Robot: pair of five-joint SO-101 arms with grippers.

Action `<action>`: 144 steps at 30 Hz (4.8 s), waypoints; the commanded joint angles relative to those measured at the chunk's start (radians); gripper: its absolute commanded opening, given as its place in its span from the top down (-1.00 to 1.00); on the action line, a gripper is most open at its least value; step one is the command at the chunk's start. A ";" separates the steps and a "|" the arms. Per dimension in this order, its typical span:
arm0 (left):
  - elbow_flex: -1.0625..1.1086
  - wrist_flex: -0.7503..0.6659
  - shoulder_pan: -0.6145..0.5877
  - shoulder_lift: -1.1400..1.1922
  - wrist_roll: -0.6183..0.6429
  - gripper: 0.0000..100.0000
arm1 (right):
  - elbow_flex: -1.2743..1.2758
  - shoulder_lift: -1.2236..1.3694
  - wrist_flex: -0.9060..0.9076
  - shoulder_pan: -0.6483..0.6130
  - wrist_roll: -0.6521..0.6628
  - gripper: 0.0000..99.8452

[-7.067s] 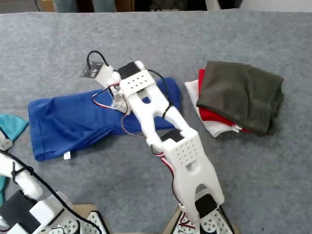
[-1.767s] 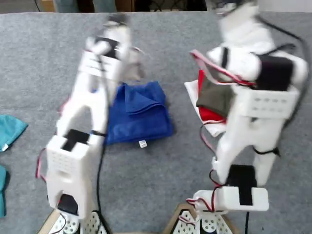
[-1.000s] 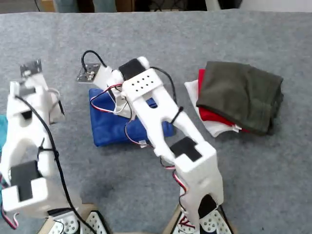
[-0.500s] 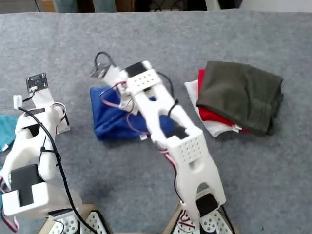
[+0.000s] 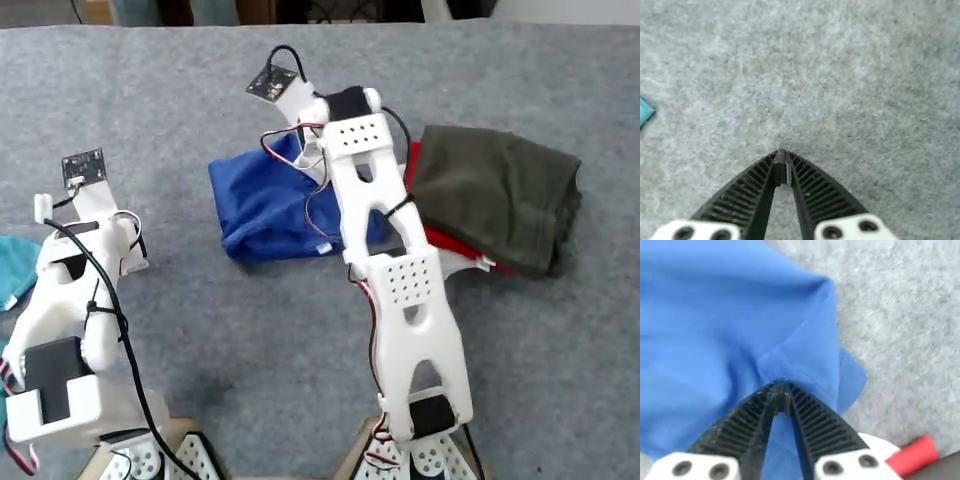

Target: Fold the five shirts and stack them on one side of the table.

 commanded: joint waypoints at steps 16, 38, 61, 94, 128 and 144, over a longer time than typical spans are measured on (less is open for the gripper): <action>-0.381 0.123 0.429 -0.069 0.313 0.94 | -0.245 0.145 -0.029 0.055 0.075 0.96; -0.277 0.109 0.630 0.172 0.365 0.94 | -0.328 0.257 -0.502 0.218 -0.028 0.96; -0.452 -0.127 0.432 0.192 0.276 0.94 | 0.104 -0.371 0.195 0.068 -0.333 0.96; -0.754 0.396 0.410 0.060 0.158 0.94 | 0.826 -0.693 0.021 0.141 -0.331 0.96; -0.314 0.110 0.331 -0.152 0.032 0.94 | 0.608 -0.556 0.178 0.127 -0.330 0.96; -0.782 0.210 0.269 0.359 0.287 0.62 | 0.607 -0.444 0.144 0.008 -0.683 0.70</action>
